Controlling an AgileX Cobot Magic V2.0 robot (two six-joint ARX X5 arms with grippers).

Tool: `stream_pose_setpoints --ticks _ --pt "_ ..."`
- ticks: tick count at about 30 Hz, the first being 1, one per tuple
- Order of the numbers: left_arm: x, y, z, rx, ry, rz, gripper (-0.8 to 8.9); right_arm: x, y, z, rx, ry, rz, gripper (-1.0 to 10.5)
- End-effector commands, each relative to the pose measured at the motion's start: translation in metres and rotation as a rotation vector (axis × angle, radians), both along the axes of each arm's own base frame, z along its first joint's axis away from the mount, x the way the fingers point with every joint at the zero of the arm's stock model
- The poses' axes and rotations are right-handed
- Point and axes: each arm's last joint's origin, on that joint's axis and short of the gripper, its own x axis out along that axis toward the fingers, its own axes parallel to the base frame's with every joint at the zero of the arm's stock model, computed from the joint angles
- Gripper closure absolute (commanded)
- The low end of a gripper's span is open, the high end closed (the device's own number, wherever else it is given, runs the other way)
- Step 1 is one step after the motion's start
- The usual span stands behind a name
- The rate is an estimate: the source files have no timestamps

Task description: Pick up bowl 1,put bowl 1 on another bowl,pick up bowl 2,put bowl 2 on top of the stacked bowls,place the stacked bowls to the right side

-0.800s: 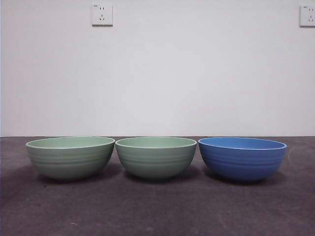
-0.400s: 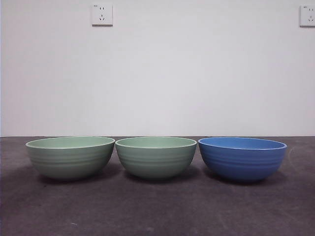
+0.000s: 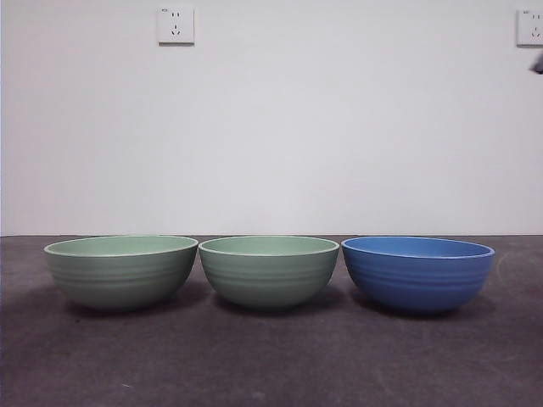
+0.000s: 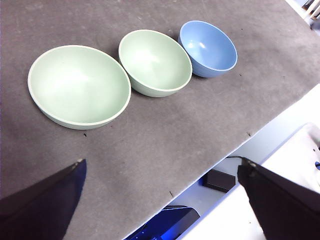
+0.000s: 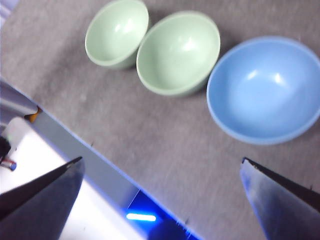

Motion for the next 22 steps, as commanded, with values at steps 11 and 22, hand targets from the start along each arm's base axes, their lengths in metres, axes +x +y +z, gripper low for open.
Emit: stream_pose_setpoints --ticks 11,22 --pt "0.0 0.0 0.001 0.001 -0.009 -0.008 2.16 0.101 0.063 0.011 -0.186 -0.045 0.073 3.5" --pt "-0.001 0.0 0.001 0.001 -0.007 -0.008 2.17 0.173 0.128 -0.057 -0.376 -0.066 0.18 3.5"
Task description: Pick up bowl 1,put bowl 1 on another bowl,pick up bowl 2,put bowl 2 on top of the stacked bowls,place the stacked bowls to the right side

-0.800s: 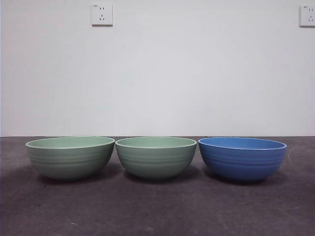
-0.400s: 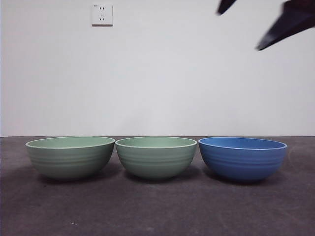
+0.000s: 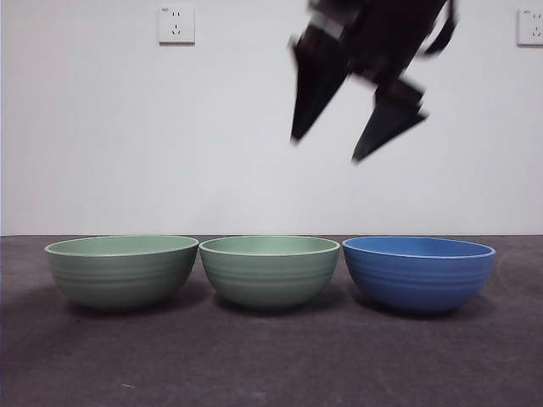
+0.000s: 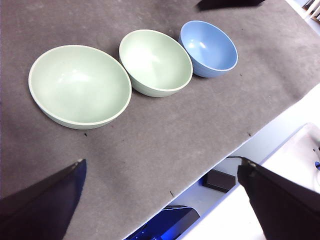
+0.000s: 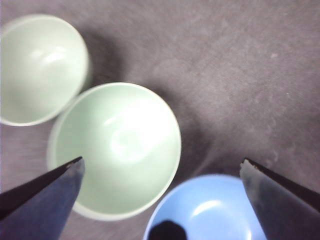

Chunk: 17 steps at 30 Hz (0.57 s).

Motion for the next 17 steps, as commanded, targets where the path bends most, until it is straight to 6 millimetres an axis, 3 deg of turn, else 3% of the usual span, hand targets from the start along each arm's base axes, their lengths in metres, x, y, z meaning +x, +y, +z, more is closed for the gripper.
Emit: stream_pose_setpoints --ticks 1,9,17 --pt "-0.001 0.0 0.001 0.001 -0.007 -0.008 2.17 0.011 0.012 -0.022 -0.06 -0.022 0.038 3.5" --pt "-0.001 0.0 0.001 0.001 0.0 -0.008 2.17 0.033 0.034 -0.061 -0.076 -0.073 0.056 3.6" --pt "-0.001 0.0 0.001 0.001 -0.001 -0.008 2.17 0.039 0.037 -0.085 -0.103 -0.031 0.067 5.0"
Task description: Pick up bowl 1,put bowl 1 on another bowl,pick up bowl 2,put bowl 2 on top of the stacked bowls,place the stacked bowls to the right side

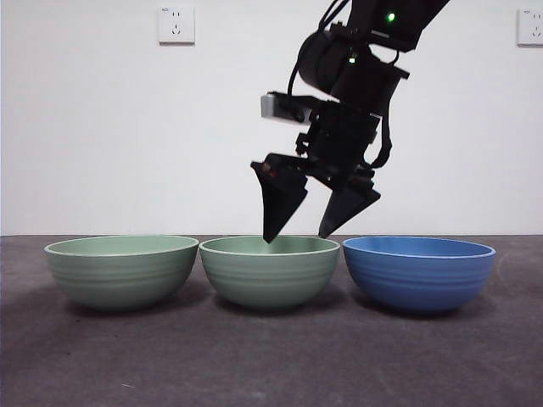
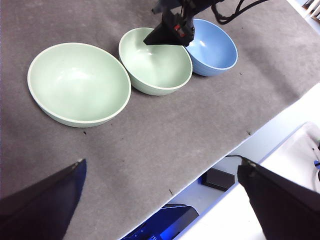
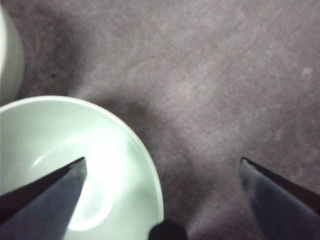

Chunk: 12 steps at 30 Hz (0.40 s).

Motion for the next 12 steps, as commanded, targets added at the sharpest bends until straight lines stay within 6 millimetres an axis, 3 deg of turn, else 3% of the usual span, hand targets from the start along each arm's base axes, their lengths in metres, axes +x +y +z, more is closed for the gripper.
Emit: stream_pose_setpoints --ticks 1,2,6,8,12 --pt "-0.0005 -0.0004 0.0011 0.001 -0.009 -0.008 2.17 0.0016 0.0024 -0.0088 -0.013 0.007 0.014 5.2" --pt "-0.0005 -0.0004 0.0011 0.001 -0.009 -0.008 2.17 0.002 0.003 -0.0111 -0.015 0.011 0.013 5.3" --pt "-0.0005 -0.0004 0.0011 0.001 -0.009 -0.008 2.17 0.001 0.006 -0.0146 -0.01 0.025 0.026 8.1" --pt "-0.0004 -0.0004 0.0011 0.001 -0.01 -0.008 2.17 -0.0002 0.0078 -0.0145 0.005 0.035 0.039 8.9" --pt "-0.0004 -0.0004 0.0012 0.001 -0.01 -0.008 2.17 -0.0006 0.0082 -0.0145 0.006 0.036 0.037 9.1"
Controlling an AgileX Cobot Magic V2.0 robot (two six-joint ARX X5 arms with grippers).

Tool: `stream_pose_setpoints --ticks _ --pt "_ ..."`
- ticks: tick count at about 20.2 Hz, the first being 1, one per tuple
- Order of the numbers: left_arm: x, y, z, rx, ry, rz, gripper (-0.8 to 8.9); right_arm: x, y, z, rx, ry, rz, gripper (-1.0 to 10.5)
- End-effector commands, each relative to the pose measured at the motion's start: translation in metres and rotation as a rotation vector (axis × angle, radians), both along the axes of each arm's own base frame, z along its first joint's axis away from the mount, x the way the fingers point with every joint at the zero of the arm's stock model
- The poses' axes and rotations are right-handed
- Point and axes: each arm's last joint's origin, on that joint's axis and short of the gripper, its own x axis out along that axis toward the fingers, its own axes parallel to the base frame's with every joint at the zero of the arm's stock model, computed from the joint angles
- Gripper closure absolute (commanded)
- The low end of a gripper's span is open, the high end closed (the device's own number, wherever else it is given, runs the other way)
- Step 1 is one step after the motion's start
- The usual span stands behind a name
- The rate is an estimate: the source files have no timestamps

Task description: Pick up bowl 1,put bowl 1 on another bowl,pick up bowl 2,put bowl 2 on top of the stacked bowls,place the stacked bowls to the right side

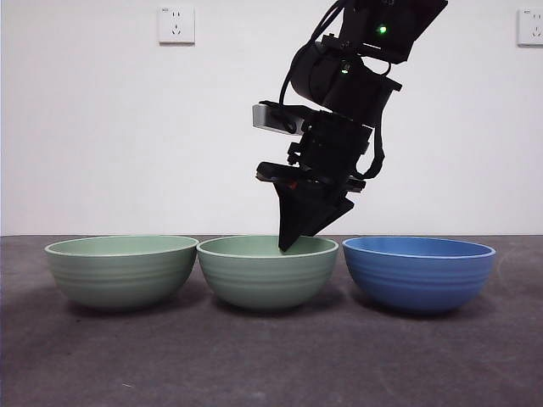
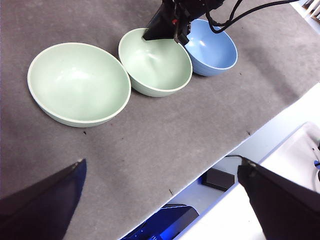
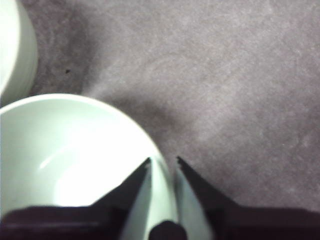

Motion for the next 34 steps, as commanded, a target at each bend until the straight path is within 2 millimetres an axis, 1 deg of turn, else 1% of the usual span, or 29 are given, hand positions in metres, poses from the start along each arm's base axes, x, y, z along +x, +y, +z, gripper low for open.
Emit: stream_pose_setpoints --ticks 1,8,10,12,15,18,22,24,26,30,32,34 --pt "0.0 0.0 0.001 0.001 -0.01 -0.008 2.17 0.0 0.002 -0.006 -0.008 0.012 0.008 9.6" --pt "0.0 0.0 0.001 0.001 -0.01 -0.008 2.17 0.0 0.001 -0.006 -0.01 0.011 0.007 9.6" --pt "0.0 0.0 0.001 0.001 -0.01 -0.008 2.17 0.0 0.001 -0.003 -0.014 -0.001 0.005 9.6" --pt "0.0 0.0 0.001 0.001 -0.012 -0.008 2.17 -0.002 -0.001 0.007 -0.001 -0.023 0.004 9.6" --pt "0.0 0.0 0.002 0.001 -0.021 -0.008 2.17 -0.007 -0.006 0.032 0.002 -0.095 -0.02 9.6" --pt "0.001 0.0 0.002 0.001 -0.024 -0.008 2.17 -0.016 -0.013 0.056 0.012 -0.127 -0.029 9.6" --pt "0.001 0.0 0.002 0.001 -0.024 -0.008 2.17 -0.032 -0.034 0.089 -0.038 -0.173 -0.093 9.6" --pt "0.001 0.0 0.002 0.001 -0.024 -0.008 2.17 -0.039 -0.053 0.104 -0.048 -0.155 -0.127 9.6" --pt "0.001 0.0 0.002 0.001 -0.024 -0.008 2.17 -0.04 -0.075 0.112 -0.045 -0.124 -0.206 9.6" --pt "0.001 0.0 0.002 0.001 -0.024 -0.008 2.17 -0.036 -0.106 0.11 -0.046 -0.036 -0.289 9.6" --pt "0.001 0.0 0.002 0.001 -0.024 -0.008 2.17 -0.032 -0.121 0.107 0.001 0.015 -0.305 9.6" --pt "0.001 0.0 0.002 0.001 -0.024 -0.008 2.17 -0.03 -0.13 0.104 0.04 0.043 -0.312 9.6"
